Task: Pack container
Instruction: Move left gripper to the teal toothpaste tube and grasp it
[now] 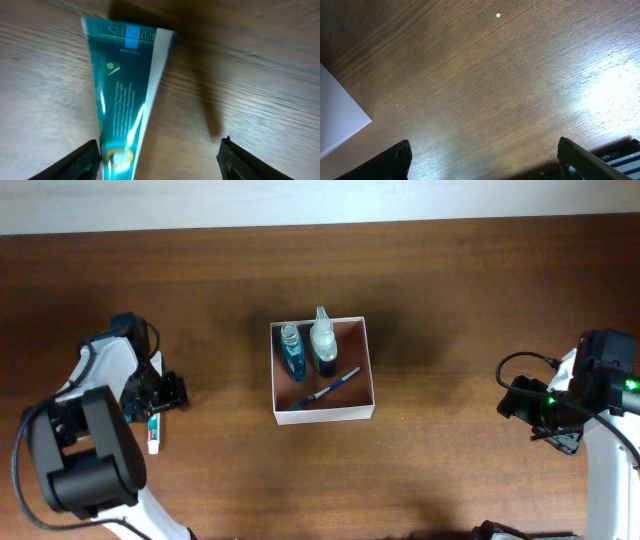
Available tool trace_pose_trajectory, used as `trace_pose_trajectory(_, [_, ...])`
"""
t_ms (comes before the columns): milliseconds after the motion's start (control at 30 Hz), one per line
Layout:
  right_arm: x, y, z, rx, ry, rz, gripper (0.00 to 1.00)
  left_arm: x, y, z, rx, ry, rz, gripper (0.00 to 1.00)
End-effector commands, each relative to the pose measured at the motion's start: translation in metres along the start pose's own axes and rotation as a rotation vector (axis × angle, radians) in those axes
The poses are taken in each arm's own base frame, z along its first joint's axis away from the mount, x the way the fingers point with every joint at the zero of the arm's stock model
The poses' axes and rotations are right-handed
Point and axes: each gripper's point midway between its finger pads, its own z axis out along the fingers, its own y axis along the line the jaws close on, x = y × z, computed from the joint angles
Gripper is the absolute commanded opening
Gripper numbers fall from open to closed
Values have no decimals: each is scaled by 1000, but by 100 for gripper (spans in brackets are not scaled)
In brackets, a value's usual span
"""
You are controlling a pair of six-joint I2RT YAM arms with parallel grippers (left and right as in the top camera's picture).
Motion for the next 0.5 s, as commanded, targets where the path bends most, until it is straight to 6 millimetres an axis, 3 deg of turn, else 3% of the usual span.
trace_pose_trajectory(0, [2, 1, 2, 0, 7, -12, 86, 5, 1, 19, 7, 52, -20, 76])
trace_pose_trajectory(200, [2, 1, 2, 0, 7, -12, 86, 11, 0, 31, 4, 97, -16, 75])
trace_pose_trajectory(467, [2, 1, 2, 0, 7, -13, 86, 15, 0, 31, 3, 115, -15, 38])
